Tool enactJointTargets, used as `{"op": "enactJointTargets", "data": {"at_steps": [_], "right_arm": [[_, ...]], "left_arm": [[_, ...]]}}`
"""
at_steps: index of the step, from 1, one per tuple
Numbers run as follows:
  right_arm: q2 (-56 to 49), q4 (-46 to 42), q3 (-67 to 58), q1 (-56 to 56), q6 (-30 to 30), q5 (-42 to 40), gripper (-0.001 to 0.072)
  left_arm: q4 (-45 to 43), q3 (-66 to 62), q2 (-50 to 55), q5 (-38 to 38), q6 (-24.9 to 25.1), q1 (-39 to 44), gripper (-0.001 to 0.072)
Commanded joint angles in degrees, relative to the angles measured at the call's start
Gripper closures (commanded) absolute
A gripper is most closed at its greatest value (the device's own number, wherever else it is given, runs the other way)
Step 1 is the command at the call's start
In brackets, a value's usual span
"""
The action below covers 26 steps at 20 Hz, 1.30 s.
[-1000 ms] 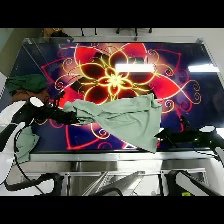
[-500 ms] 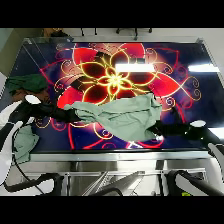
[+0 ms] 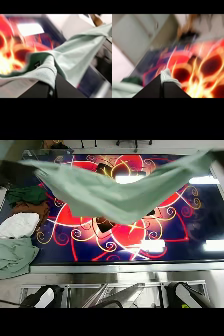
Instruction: Fold the shirts.
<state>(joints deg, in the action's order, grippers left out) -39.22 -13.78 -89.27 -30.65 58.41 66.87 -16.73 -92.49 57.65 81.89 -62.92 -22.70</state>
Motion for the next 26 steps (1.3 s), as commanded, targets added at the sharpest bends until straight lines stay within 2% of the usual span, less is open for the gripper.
{"op": "enactJointTargets", "data": {"at_steps": [1,3,5,9,11,13,15,17,20,21,22,23,25,26], "right_arm": [[0.37,0.94,-18.49,-7.13,0.07,-1.11,0.0693],[0.37,0.00,-21.64,-8.15,0.07,-1.31,0.0693],[-0.28,-0.66,-21.59,-8.20,0.04,-0.39,0.0693],[-7.15,2.40,-15.80,-7.96,-0.07,9.07,0.0692],[-10.99,1.92,-6.56,-3.74,-2.19,10.05,0.0692],[-15.21,-2.86,4.39,3.39,-4.07,7.67,0.0692],[-20.31,-9.77,14.16,8.17,-4.07,1.79,0.0692],[-26.34,-13.40,20.81,10.62,-4.13,-3.54,0.0691],[-35.74,-12.66,22.53,12.07,-5.35,-5.38,0.0684],[-37.59,-11.50,22.51,12.15,-5.64,-5.79,0.0622],[-38.45,-10.21,22.38,12.07,-6.60,-5.81,0.0501],[-38.45,-10.03,21.90,11.67,-7.04,-5.75,0.0468],[-36.65,-10.16,20.50,9.70,-7.50,-3.91,0.0452],[-34.99,-10.80,20.02,8.07,-7.48,-2.95,0.0386]], "left_arm": [[2.54,-13.03,-8.72,-3.19,0.33,-11.85,0.0687],[-1.66,-17.00,-11.72,-3.26,0.90,-18.69,0.0687],[-3.45,-18.16,-12.11,-1.73,0.74,-19.52,0.0687],[-4.24,-8.41,-7.28,1.11,0.96,-7.61,0.0687],[-11.82,0.74,-3.19,-0.46,1.86,2.29,0.0687],[-21.42,10.19,2.05,-5.33,1.99,11.21,0.0687],[-26.71,18.56,8.81,-10.29,2.01,17.16,0.0687],[-28.50,24.13,16.72,-12.20,2.05,20.13,0.0686],[-28.79,27.45,28.63,-13.44,2.89,20.90,0.0682],[-28.81,26.25,32.13,-12.74,2.71,20.09,0.0524],[-28.79,24.37,34.73,-11.67,1.40,18.95,0.0226],[-28.79,21.68,36.94,-9.86,-0.13,17.29,0.0125],[-28.83,15.45,39.17,-5.46,-2.25,13.53,0.0126],[-28.83,12.85,39.26,-3.54,-2.82,11.37,0.0126]]}}
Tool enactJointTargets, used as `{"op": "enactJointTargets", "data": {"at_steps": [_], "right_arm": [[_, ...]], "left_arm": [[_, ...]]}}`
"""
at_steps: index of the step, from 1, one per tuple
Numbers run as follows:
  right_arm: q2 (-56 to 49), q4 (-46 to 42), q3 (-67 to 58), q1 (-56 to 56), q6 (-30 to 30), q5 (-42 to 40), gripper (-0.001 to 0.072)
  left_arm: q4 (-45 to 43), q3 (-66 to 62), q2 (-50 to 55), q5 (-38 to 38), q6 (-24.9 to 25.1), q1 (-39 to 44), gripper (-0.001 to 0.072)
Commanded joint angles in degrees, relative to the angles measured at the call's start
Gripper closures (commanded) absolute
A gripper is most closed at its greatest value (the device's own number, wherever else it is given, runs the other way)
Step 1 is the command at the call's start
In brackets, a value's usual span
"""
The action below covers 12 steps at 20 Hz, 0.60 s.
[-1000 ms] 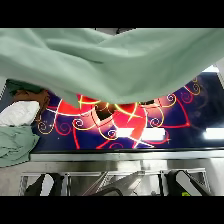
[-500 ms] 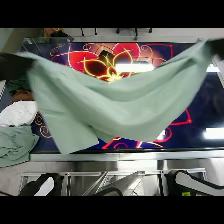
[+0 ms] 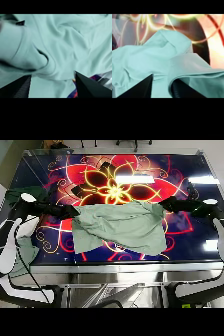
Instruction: Fold the shirts.
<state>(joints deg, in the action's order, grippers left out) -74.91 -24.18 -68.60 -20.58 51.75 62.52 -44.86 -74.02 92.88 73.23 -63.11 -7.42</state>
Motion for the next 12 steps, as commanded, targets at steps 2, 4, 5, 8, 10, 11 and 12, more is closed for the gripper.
{"op": "enactJointTargets", "data": {"at_steps": [2,4,5,8,10,11,12], "right_arm": [[4.74,-3.80,-0.61,-6.27,0.28,4.13,0.0309],[8.57,-12.31,0.09,-10.25,3.93,6.64,0.0371],[10.51,-16.57,1.44,-11.93,5.92,6.75,0.0392],[14.95,-21.99,7.39,-16.37,7.48,6.95,0.0392],[16.39,-22.97,10.86,-19.58,8.41,6.97,0.0392],[16.57,-22.99,12.33,-20.92,8.57,6.97,0.0393],[16.57,-23.02,13.57,-21.90,8.79,7.02,0.0393]], "left_arm": [[-0.72,-8.31,3.32,8.79,-2.93,-7.69,0.0126],[-3.41,-7.65,2.29,11.34,-2.91,-10.51,0.0126],[-5.70,-5.68,1.68,11.19,-2.89,-11.10,0.0126],[-6.51,4.11,1.07,7.89,-0.37,-10.99,0.0126],[-6.19,10.03,1.07,3.37,1.60,-9.42,0.0126],[-6.14,12.22,1.07,1.09,2.29,-8.33,0.0127],[-6.12,14.12,1.07,-1.09,2.82,-7.23,0.0127]]}}
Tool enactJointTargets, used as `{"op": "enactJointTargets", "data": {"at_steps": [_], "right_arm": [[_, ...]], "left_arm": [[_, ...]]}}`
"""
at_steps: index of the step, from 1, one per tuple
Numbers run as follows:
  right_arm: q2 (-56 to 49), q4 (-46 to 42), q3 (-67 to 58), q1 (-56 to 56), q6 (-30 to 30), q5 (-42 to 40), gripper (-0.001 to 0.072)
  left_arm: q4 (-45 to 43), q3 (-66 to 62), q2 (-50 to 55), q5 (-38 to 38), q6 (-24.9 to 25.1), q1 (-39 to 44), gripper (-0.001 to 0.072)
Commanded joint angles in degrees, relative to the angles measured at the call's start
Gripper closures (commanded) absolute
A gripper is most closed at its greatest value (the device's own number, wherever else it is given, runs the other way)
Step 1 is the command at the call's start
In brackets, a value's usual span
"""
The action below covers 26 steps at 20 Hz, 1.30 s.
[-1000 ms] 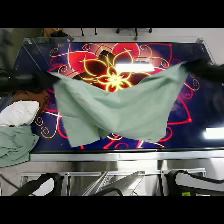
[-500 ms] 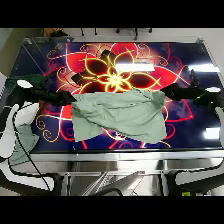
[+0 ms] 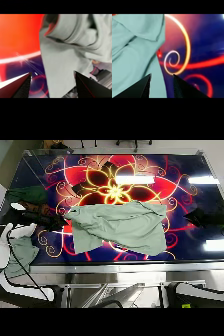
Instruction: Fold the shirts.
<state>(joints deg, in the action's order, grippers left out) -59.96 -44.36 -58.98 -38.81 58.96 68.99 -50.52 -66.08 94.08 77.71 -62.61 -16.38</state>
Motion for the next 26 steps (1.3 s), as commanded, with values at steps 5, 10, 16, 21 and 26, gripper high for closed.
{"op": "enactJointTargets", "data": {"at_steps": [5,10,16,21,26], "right_arm": [[1.49,-2.84,10.32,-4.17,1.05,1.01,0.0387],[1.49,-3.13,17.49,-3.85,-0.09,2.43,0.0210],[0.74,-3.54,21.90,4.09,-0.63,2.45,0.0211],[-1.11,-2.80,22.32,11.58,-0.46,5.22,0.0261],[1.95,14.64,19.34,13.64,-5.84,12.39,0.0691]], "left_arm": [[-0.44,7.85,-0.13,-14.53,2.64,8.17,0.0127],[-0.39,7.82,-0.13,-19.32,2.75,10.93,0.0685],[-0.50,2.62,-0.15,-11.89,2.78,10.27,0.0686],[-0.20,-4.02,-0.26,-4.59,1.51,9.90,0.0687],[6.43,-7.56,-8.28,2.12,1.49,8.81,0.0687]]}}
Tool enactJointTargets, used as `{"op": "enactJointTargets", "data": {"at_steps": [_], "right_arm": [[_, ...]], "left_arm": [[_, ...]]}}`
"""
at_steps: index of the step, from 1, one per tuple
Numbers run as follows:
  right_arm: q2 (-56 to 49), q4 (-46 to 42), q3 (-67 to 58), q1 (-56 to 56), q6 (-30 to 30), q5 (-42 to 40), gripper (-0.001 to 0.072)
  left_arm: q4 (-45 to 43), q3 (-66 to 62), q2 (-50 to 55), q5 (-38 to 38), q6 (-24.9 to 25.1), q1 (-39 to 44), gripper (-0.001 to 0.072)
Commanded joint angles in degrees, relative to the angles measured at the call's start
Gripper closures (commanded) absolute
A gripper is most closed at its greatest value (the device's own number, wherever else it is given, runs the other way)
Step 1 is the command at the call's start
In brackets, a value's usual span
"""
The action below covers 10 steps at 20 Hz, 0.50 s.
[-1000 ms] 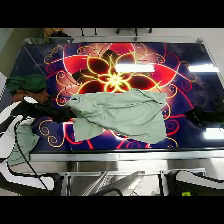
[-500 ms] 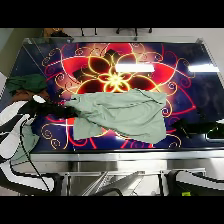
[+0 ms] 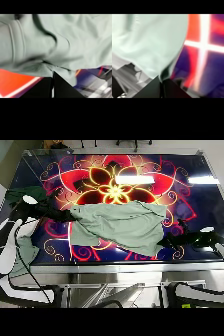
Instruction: Fold the shirts.
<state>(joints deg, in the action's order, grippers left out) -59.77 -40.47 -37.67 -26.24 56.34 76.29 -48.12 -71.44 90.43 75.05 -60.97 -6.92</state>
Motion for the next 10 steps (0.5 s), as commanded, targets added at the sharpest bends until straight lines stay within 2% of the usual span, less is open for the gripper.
{"op": "enactJointTargets", "data": {"at_steps": [1,5,7,10], "right_arm": [[3.54,14.84,-4.55,0.42,-3.26,6.97,0.0691],[11.85,32.70,-24.28,-5.35,-2.99,10.29,0.0692],[14.12,39.41,-36.13,-8.66,-2.97,9.49,0.0692],[15.82,45.29,-52.28,-12.00,-2.99,5.68,0.0692]], "left_arm": [[5.18,-3.19,-7.74,5.35,-0.35,-1.27,0.0687],[9.33,-12.50,-22.62,7.19,-2.62,-5.62,0.0687],[10.88,-19.37,-30.05,4.70,-4.04,-8.81,0.0687],[10.10,-30.49,-40.61,-3.08,-3.50,-13.46,0.0687]]}}
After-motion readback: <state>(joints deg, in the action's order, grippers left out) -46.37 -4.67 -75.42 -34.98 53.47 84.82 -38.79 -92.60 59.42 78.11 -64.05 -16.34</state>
